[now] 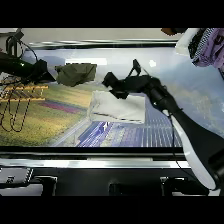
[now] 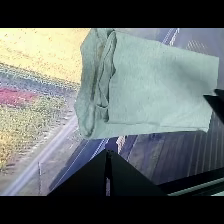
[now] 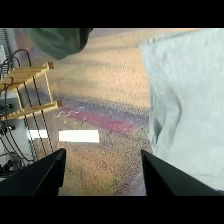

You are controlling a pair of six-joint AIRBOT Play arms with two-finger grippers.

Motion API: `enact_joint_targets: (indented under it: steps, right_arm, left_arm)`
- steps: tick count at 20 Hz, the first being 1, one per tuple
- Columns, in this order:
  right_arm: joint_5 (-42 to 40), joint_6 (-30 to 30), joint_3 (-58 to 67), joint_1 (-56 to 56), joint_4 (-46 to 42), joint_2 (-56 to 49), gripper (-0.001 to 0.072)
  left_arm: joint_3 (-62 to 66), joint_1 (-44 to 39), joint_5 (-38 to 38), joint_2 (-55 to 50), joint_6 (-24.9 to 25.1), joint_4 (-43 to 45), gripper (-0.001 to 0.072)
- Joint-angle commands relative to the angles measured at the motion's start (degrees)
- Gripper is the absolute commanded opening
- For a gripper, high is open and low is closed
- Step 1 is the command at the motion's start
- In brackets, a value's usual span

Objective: Fold the clothes and pants, and hang the long-sleeved shirts on hangers.

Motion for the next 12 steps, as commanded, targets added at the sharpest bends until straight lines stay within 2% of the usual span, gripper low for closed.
enact_joint_targets:
  steps: [1,4,5,9,12]
  right_arm:
    - [-10.8,-6.9,0.0,-9.0,0.0,4.7,0.0555]
    - [-22.1,-14.3,-0.2,-21.6,-0.5,5.3,0.0556]
    - [-23.5,-16.5,-1.0,-25.4,-0.4,5.3,0.0555]
    - [-24.2,-24.7,-9.4,-37.5,3.8,3.9,0.0555]
    - [-26.1,-31.8,-13.7,-38.4,6.7,-0.5,0.0555]
  left_arm:
    - [0.0,0.0,0.0,0.1,-0.1,0.0,0.0023]
    - [0.0,0.0,-0.1,0.1,0.0,0.1,0.0023]
    - [0.0,0.0,-0.2,0.1,0.1,0.2,0.0024]
    - [0.0,0.0,-0.2,0.1,0.1,1.7,0.0024]
    - [0.0,0.0,-0.2,0.1,2.0,1.7,0.0024]
